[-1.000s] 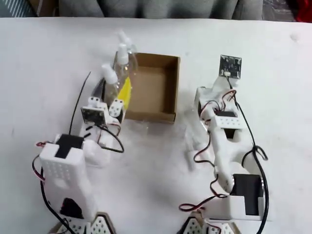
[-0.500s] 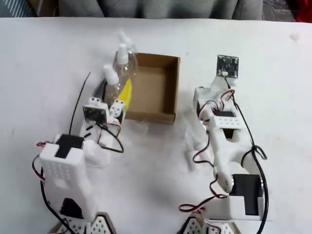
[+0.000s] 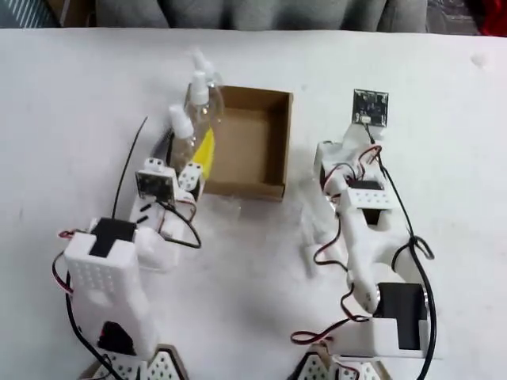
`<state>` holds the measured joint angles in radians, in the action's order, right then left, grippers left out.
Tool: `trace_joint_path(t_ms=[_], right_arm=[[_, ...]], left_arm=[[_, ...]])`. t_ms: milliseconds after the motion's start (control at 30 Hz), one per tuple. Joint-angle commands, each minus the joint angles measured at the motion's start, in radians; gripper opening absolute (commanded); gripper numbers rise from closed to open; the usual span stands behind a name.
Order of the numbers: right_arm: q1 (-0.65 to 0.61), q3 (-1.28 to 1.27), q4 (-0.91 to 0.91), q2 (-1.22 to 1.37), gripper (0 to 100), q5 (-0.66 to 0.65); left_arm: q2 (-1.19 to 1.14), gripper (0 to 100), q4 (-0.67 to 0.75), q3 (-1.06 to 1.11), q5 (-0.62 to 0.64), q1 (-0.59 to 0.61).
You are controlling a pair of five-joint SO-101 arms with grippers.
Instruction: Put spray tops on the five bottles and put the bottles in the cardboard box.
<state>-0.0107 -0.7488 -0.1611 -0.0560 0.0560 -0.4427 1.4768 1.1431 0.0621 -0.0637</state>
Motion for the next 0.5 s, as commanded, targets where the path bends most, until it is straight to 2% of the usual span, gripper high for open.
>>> trace_joint_path(t_ms=[0, 133, 467], right_arm=[[-0.01, 0.055, -0.004, -0.004, 1.6, -0.012], [-0.01, 0.055, -0.004, -0.004, 1.6, -0.012], [-0.01, 0.054, -0.004, -0.004, 1.6, -0.012]], left_arm=[[0.018, 22, -0.002, -0.023, -0.014, 0.002], [0.024, 25, -0.052, -0.023, -0.014, 0.004], [0.025, 26, -0.051, -0.023, -0.011, 0.025]])
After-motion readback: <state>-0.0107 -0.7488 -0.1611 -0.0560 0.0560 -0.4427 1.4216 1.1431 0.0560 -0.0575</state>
